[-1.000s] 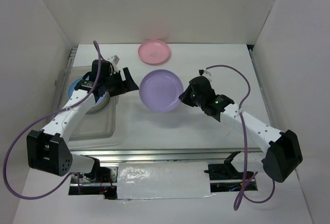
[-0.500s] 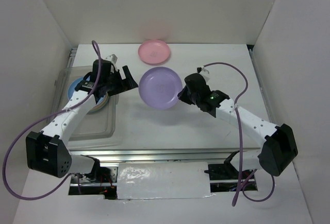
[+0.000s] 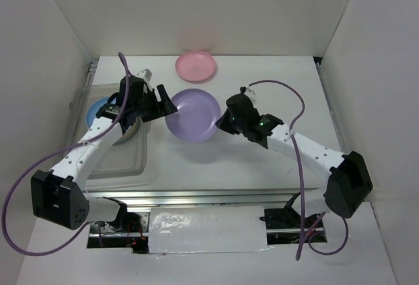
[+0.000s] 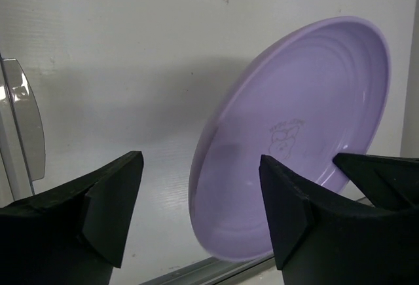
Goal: Place the plates into the plastic bin on the countertop
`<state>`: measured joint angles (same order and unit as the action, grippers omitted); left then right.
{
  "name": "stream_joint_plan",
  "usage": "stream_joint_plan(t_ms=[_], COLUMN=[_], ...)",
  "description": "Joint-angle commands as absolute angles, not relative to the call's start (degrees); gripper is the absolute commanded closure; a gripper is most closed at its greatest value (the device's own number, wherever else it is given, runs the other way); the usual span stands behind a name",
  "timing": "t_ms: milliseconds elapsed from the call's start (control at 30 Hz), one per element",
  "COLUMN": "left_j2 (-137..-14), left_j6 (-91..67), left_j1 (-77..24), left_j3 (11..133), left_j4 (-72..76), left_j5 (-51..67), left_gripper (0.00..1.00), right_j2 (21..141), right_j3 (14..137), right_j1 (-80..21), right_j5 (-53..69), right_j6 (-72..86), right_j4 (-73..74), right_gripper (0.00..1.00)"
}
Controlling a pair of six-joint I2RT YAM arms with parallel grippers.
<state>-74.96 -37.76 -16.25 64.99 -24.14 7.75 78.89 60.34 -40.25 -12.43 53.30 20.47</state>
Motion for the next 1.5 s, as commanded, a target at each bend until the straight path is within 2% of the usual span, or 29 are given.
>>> stream_joint_plan(t_ms=[0, 33, 100, 133, 167, 233, 267, 333, 467, 500, 600, 700, 967, 1133, 1167, 1200, 1233, 1267, 1300, 1467], left_j2=[-76.28, -76.55, -77.34, -77.6, -77.87, -78.66, -78.58, -77.88, -75.24, -74.28, -73.91, -77.41, -84.1, -83.41, -83.23, -82.97, -82.45, -82.01, -81.48, -76.65], left_j6=[-38.06, -37.97, -37.79, -37.79, -37.79, -37.53, -37.53, -37.88, -40.42, -41.47, -44.02, -46.57, -44.48, -45.88, -46.05, -46.05, -46.49, -46.32, -46.06, -44.04], left_j1=[-16.7, -16.7, -16.7, -16.7, -16.7, -16.52, -16.26, -13.29, -0.2, 8.35, 20.78, 26.61, 28.83, 29.18, 29.18, 29.09, 29.18, 29.18, 29.09, 26.46], left_j3=[66.09, 66.27, 67.23, 67.58, 68.11, 70.31, 70.83, 72.77, 73.74, 72.52, 68.75, 67.76, 71.1, 69.7, 69.7, 69.61, 69.7, 69.52, 69.43, 71.36], left_j4=[-21.89, -21.8, -22.06, -22.23, -22.93, -25.56, -26.36, -29.51, -33.73, -33.66, -30.86, -27.88, -27.95, -29.44, -30.23, -30.58, -31.46, -31.29, -31.12, -35.32], left_j5=[8.35, 8.44, 8.96, 9.05, 8.7, 6.95, 6.25, 3.09, 0.44, 0.44, 2.81, 5.18, 4.05, 0.97, 0.36, 0.35, 0.35, 0.35, 0.35, -3.86], left_gripper=[0.17, 0.34, 0.54, 0.86, 0.98, 1.0, 1.0, 1.0, 1.0, 1.0, 1.0, 1.0, 1.0, 1.0, 0.96, 0.7, 0.54, 0.13, 0.01, 0.01], right_j2=[78.05, 78.05, 78.13, 78.22, 78.48, 78.84, 79.19, 79.37, 76.74, 75.86, 73.92, 74.35, 75.06, 74.62, 74.53, 74.27, 74.09, 73.83, 73.57, 73.21], right_j3=[63.72, 63.63, 63.81, 63.81, 64.07, 64.34, 64.42, 63.9, 56.46, 54.51, 49.58, 48.6, 48.69, 48.69, 48.52, 48.6, 48.6, 48.52, 48.69, 48.6], right_j1=[-41.48, -41.57, -42.1, -42.1, -42.1, -42.01, -41.66, -39.57, -32.8, -31.74, -28.57, -27.34, -25.67, -24.61, -24.44, -24.35, -24.08, -23.82, -23.82, -23.47], right_j5=[-9.24, -7.58, -6.77, -6.07, -6.06, -5.45, -5.01, -4.66, -0.9, -0.27, 3.5, 4.74, 6.59, 8.0, 8.17, 8.35, 8.61, 8.61, 8.79, 9.14], right_j6=[53.44, 53.44, 53.52, 53.44, 53.44, 52.91, 52.74, 53.43, 54.23, 54.4, 54.23, 52.91, 49.92, 49.04, 48.96, 48.78, 48.69, 48.43, 48.51, 48.6], right_j4=[14.08, 13.37, 12.48, 12.31, 12.22, 12.48, 12.65, 13.09, 11.01, 9.59, 6.33, 6.15, 6.41, 6.24, 6.07, 6.06, 6.15, 6.07, 6.15, 5.36], right_gripper=[1.0, 1.0, 1.0, 1.0, 1.0, 0.98, 0.54, 0.0, 0.0, 0.0, 0.0, 0.0, 0.0, 0.0, 0.0, 0.0, 0.0, 0.0, 0.0, 0.0])
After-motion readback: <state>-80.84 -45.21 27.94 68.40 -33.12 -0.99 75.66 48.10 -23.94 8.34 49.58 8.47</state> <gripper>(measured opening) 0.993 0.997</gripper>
